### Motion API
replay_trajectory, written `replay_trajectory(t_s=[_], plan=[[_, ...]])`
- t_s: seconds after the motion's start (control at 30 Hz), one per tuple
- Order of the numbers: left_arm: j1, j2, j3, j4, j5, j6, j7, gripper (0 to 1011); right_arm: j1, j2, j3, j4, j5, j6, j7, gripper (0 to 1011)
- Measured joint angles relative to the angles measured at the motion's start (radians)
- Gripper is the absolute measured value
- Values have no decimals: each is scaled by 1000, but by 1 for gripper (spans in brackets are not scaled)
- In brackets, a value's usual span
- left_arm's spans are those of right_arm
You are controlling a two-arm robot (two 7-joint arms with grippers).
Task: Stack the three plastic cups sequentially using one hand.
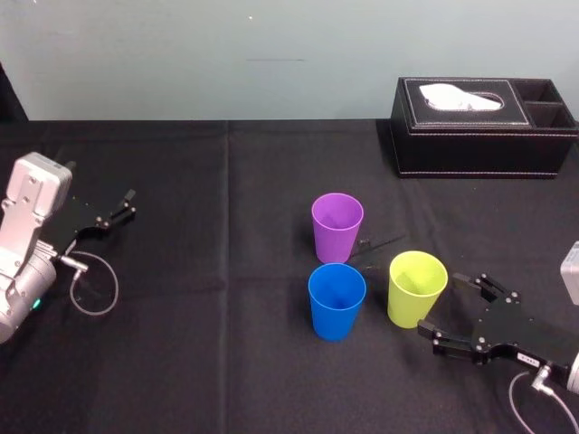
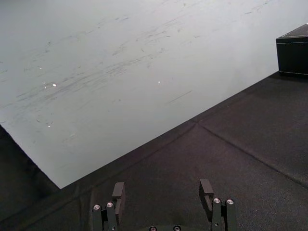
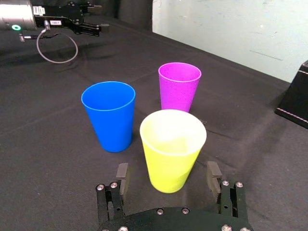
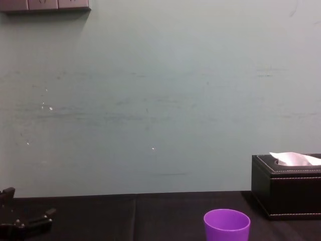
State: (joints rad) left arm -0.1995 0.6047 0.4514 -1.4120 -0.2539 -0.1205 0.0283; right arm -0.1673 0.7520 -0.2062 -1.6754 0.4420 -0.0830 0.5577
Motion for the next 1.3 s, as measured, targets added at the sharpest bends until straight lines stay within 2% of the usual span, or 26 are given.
replay_trajectory(t_s=[0.7,1.07,1.3], plan=[[0,0,0,0,0,0,0,1011,40,-41,-23,20,-10,32,-7,1003],[0,0,0,0,0,0,0,1011,76,-70,-34,47,-6,49,-16,1003],[0,0,0,0,0,0,0,1011,113,-89,-55,72,-5,57,-14,1003]])
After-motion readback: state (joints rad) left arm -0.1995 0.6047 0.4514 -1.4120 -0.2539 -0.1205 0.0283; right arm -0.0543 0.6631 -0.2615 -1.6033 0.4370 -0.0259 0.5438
